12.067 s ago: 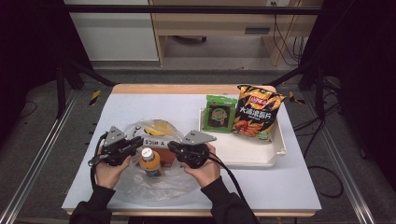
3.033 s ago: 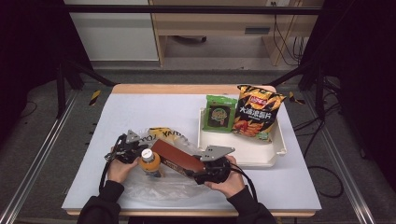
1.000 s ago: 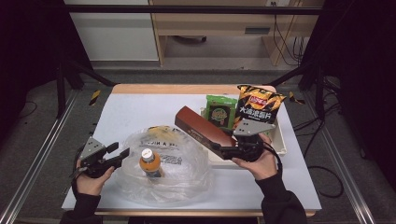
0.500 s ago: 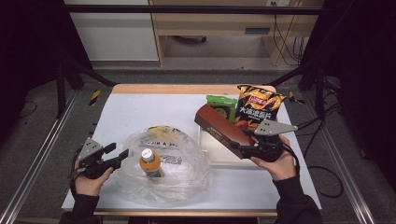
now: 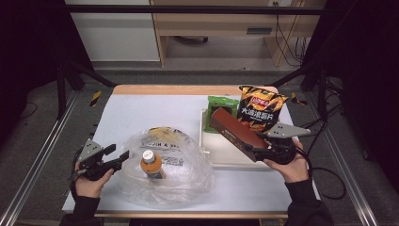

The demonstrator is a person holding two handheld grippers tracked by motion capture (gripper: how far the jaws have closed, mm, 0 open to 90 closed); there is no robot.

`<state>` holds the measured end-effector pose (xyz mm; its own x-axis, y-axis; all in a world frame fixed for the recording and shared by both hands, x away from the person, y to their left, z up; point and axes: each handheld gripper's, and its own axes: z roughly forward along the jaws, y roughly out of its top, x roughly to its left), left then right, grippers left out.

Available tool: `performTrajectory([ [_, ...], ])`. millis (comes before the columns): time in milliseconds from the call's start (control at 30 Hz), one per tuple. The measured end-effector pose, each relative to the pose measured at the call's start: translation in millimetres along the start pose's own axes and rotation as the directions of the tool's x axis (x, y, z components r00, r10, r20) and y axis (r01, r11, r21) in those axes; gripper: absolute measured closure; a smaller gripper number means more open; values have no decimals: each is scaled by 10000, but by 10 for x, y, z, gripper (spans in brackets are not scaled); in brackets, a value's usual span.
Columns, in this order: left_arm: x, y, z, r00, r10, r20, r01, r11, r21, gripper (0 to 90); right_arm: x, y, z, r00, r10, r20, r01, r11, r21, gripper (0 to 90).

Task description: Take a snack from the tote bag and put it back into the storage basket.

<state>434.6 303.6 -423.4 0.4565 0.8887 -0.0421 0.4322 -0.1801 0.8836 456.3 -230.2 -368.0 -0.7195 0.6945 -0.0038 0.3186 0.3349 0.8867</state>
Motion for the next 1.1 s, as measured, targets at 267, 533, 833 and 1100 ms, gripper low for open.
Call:
performTrajectory([
  [267,-2,-1,4,10000,12,-1,-12,10000,29,373,-69,-124,36,10000,-13,49,11,9992,407,440],
  [533,-7,-6,14,10000,24,-6,-24,10000,62,373,-94,-242,229,9999,7,-169,8,9959,907,439],
  [833,-2,-8,10,10000,15,-14,-15,10000,63,372,-49,-331,479,9994,-162,-309,215,9831,1818,439],
  [1100,-14,-20,28,10000,48,6,-48,9999,127,371,-26,-345,604,9990,-185,-397,267,9761,2156,438],
])
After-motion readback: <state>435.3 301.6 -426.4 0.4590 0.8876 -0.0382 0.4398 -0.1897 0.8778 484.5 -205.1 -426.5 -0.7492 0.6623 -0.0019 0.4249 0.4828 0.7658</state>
